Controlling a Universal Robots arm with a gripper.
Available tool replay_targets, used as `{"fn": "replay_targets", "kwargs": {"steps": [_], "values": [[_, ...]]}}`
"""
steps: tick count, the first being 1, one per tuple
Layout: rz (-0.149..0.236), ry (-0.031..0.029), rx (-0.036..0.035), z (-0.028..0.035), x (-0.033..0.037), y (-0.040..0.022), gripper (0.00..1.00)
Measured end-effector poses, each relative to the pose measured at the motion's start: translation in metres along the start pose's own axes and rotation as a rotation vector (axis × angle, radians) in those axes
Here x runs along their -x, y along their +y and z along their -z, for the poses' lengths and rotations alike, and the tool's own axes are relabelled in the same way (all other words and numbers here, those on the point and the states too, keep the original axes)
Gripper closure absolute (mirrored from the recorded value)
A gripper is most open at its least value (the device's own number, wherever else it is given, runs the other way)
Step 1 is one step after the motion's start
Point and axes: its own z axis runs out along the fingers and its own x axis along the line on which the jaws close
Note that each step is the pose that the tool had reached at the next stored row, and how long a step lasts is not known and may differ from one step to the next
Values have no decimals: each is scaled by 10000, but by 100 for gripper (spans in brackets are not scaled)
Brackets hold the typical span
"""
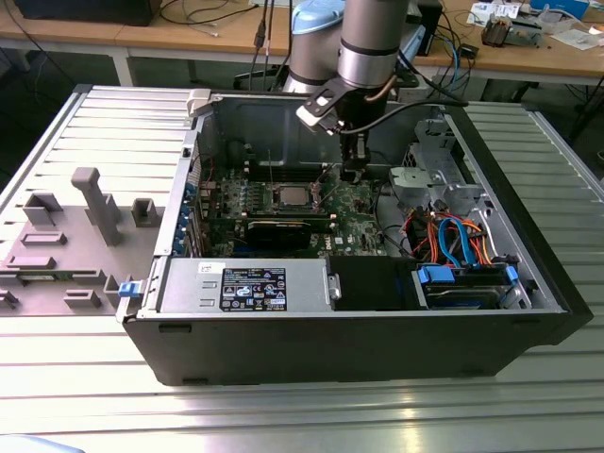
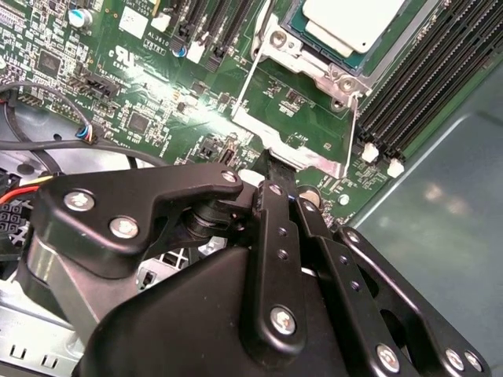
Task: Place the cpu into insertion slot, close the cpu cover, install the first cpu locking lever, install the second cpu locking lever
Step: 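Close the cpu cover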
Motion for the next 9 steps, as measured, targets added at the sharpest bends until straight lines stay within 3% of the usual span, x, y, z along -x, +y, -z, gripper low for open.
{"fn": "replay_targets", "kwargs": {"steps": [9], "values": [[0, 0, 0, 0, 0, -24, 89]]}}
